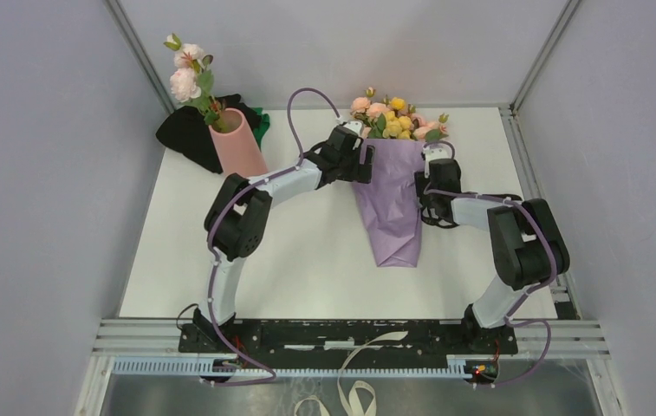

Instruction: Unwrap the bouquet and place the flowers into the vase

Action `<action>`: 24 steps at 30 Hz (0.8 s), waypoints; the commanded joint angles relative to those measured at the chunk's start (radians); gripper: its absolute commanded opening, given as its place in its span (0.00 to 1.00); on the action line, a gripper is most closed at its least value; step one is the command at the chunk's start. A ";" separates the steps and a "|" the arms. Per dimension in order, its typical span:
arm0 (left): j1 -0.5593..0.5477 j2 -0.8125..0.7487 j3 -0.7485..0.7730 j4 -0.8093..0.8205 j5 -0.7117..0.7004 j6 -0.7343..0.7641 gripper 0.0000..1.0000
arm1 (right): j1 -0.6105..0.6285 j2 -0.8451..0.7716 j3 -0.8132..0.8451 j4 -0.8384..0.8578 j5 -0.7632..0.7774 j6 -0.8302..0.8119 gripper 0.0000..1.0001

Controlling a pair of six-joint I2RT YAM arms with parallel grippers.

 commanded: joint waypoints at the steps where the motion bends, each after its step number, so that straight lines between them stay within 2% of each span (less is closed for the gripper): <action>1: -0.003 -0.063 -0.002 0.019 -0.008 0.014 0.97 | -0.036 0.036 0.026 -0.041 -0.005 0.075 0.51; 3: -0.005 -0.067 -0.007 0.019 -0.015 0.017 0.97 | -0.055 0.033 0.014 -0.032 -0.020 0.095 0.48; 11: -0.004 -0.069 0.000 0.019 -0.015 0.022 0.97 | -0.154 0.021 -0.013 -0.038 -0.035 0.129 0.48; 18: -0.004 -0.088 -0.018 0.029 -0.021 0.019 0.97 | -0.247 0.036 0.037 -0.070 -0.028 0.135 0.49; 24: -0.005 -0.103 -0.030 0.029 -0.041 0.027 0.97 | -0.256 -0.003 0.080 -0.085 -0.020 0.117 0.49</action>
